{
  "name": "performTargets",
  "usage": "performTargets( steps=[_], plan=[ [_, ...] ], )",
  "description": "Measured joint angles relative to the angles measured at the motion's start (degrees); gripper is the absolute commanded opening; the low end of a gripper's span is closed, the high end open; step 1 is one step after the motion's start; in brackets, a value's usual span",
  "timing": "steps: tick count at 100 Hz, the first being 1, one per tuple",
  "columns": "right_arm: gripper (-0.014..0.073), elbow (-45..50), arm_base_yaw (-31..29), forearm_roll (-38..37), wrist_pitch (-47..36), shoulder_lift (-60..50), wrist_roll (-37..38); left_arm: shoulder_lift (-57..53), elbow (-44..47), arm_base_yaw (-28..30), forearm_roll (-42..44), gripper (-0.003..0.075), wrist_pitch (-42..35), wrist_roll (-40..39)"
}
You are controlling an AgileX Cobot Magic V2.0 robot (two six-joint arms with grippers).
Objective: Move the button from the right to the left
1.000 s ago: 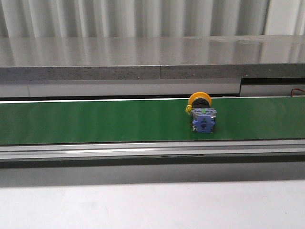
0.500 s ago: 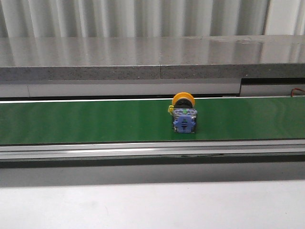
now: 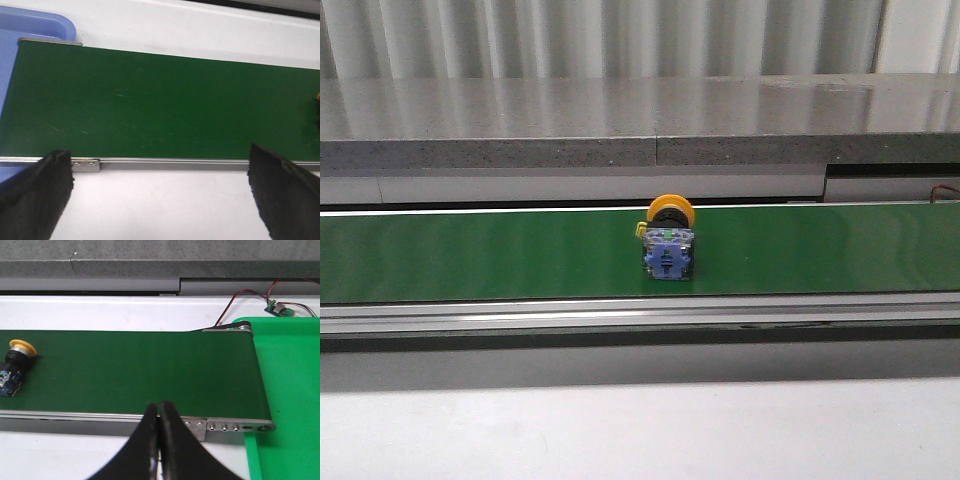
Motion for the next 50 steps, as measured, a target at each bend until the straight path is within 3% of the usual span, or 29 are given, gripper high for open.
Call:
performTargets(
  steps=[24, 50],
  plan=[
    [-0.0067, 0.0, 0.0, 0.0, 0.0, 0.0, 0.0, 5.4, -3.9, -6.2, -1.0, 0.0659, -0.6, 0.0],
    [-0.0067, 0.0, 0.0, 0.0, 0.0, 0.0, 0.0, 18.9, -8.5, -15.5, -1.2, 0.0659, -5.0, -0.3]
  ],
)
